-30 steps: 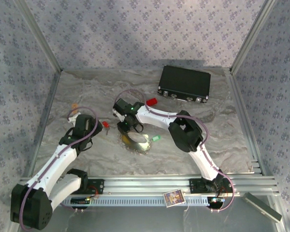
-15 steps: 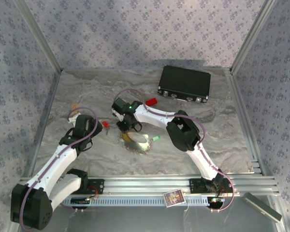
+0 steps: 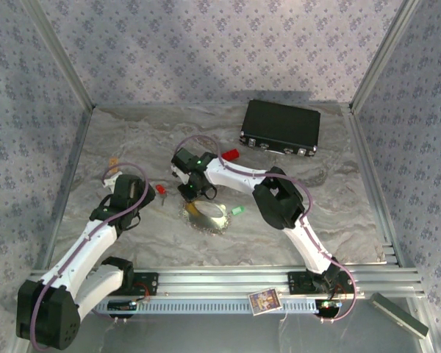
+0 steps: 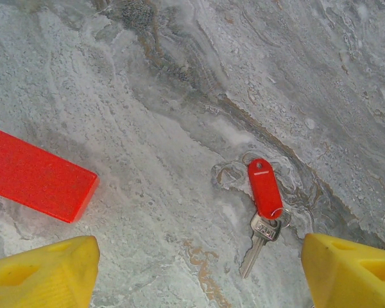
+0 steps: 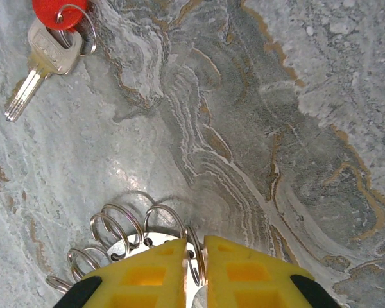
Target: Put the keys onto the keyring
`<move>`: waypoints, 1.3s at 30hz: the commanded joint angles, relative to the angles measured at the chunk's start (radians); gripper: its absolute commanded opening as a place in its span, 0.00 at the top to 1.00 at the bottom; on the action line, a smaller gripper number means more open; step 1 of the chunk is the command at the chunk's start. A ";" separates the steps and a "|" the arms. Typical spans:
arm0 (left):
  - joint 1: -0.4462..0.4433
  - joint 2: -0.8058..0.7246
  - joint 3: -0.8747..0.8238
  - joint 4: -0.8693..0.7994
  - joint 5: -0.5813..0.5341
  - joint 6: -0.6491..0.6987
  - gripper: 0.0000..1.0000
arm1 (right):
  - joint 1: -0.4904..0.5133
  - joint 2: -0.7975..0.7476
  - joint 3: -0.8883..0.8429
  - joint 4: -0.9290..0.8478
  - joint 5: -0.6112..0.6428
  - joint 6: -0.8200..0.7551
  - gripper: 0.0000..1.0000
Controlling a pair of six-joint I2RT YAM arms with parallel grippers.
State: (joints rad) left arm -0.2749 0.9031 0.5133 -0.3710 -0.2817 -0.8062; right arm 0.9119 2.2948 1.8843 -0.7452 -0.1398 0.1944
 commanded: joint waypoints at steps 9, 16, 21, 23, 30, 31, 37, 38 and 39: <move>0.006 -0.014 0.005 -0.004 -0.018 -0.012 0.18 | -0.007 0.026 0.032 -0.043 -0.041 0.001 0.90; 0.006 -0.013 0.007 -0.001 -0.020 -0.012 0.18 | -0.007 0.033 0.039 -0.042 -0.044 -0.003 0.97; 0.006 -0.016 0.014 -0.007 -0.023 -0.003 0.19 | -0.007 -0.001 0.032 -0.036 0.004 -0.025 1.00; 0.006 -0.022 0.020 -0.016 -0.024 0.008 0.19 | 0.000 -0.029 0.026 -0.034 0.060 -0.039 1.00; 0.005 -0.097 0.035 0.015 0.023 0.098 0.20 | 0.026 -0.196 -0.101 0.098 0.142 -0.087 1.00; 0.005 -0.114 0.033 0.024 0.028 0.113 0.20 | 0.031 -0.225 -0.127 0.124 0.152 -0.101 1.00; 0.005 -0.251 -0.014 0.129 0.097 0.200 0.22 | 0.051 -0.431 -0.291 0.283 0.205 -0.194 1.00; 0.005 -0.277 -0.025 0.154 0.114 0.215 0.23 | 0.051 -0.469 -0.326 0.317 0.203 -0.219 1.00; 0.005 -0.300 -0.035 0.176 0.132 0.230 0.23 | 0.051 -0.506 -0.361 0.349 0.196 -0.249 1.00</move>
State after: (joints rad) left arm -0.2749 0.6540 0.5011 -0.2832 -0.2089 -0.6498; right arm 0.9630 1.8835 1.5856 -0.5159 0.0261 0.0391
